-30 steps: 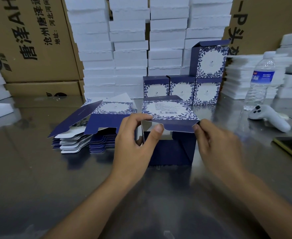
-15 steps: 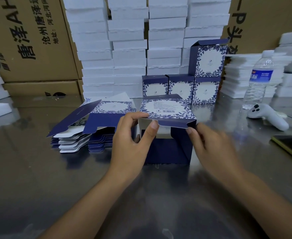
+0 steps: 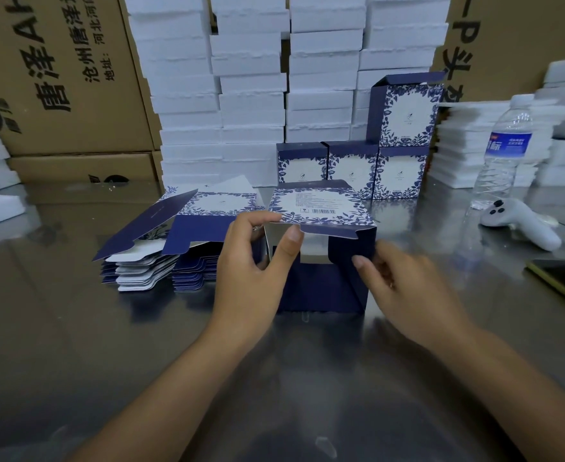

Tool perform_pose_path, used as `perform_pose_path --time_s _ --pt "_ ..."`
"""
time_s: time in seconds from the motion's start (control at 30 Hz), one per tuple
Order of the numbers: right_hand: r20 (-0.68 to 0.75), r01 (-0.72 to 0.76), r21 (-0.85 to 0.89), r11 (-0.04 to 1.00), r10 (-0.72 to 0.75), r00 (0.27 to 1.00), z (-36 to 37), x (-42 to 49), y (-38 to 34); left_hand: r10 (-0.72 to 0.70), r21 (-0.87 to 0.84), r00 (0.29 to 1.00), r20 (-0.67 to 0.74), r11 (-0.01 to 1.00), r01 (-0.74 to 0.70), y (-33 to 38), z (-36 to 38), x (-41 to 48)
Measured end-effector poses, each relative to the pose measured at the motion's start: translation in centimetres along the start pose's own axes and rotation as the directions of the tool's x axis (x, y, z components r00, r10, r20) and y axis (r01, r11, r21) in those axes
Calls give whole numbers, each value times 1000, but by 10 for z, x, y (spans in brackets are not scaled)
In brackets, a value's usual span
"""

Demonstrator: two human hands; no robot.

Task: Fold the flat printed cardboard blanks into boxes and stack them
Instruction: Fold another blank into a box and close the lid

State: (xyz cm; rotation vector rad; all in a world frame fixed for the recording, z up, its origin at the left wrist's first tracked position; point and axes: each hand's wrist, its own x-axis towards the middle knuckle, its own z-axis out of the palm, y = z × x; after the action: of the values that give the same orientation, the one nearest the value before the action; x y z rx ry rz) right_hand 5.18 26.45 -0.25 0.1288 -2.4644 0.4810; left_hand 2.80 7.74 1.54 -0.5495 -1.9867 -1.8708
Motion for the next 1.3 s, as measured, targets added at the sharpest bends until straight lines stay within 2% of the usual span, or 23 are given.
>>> perform_pose_path --time_s 0.07,0.2,0.37,0.53,0.8,0.93,1.3 --pt "56 5 2 1000 -5 998 3 -1 4 -2 -5 1000 -2 1000 2 0 0 0" --pt "53 3 -36 999 -1 999 5 1 7 0 12 1000 1 1000 0 0 0 0" --pt "85 -25 23 999 23 996 5 0 7 9 -5 1000 -4 1000 -9 1 0 1" --pt "219 -36 -8 999 36 975 7 -1 11 0 8 1000 -9 1000 0 0 -1 1" --pt "215 -99 -31 995 103 971 6 1 11 9 20 1000 -12 1000 -9 -1 -1 2" --pt "322 -105 -66 992 121 939 7 -1 13 8 6 1000 -13 1000 -8 -1 -1 2" --pt "298 -97 19 995 87 951 10 -2 13 2 -8 998 -58 1000 -3 -2 -3 5"
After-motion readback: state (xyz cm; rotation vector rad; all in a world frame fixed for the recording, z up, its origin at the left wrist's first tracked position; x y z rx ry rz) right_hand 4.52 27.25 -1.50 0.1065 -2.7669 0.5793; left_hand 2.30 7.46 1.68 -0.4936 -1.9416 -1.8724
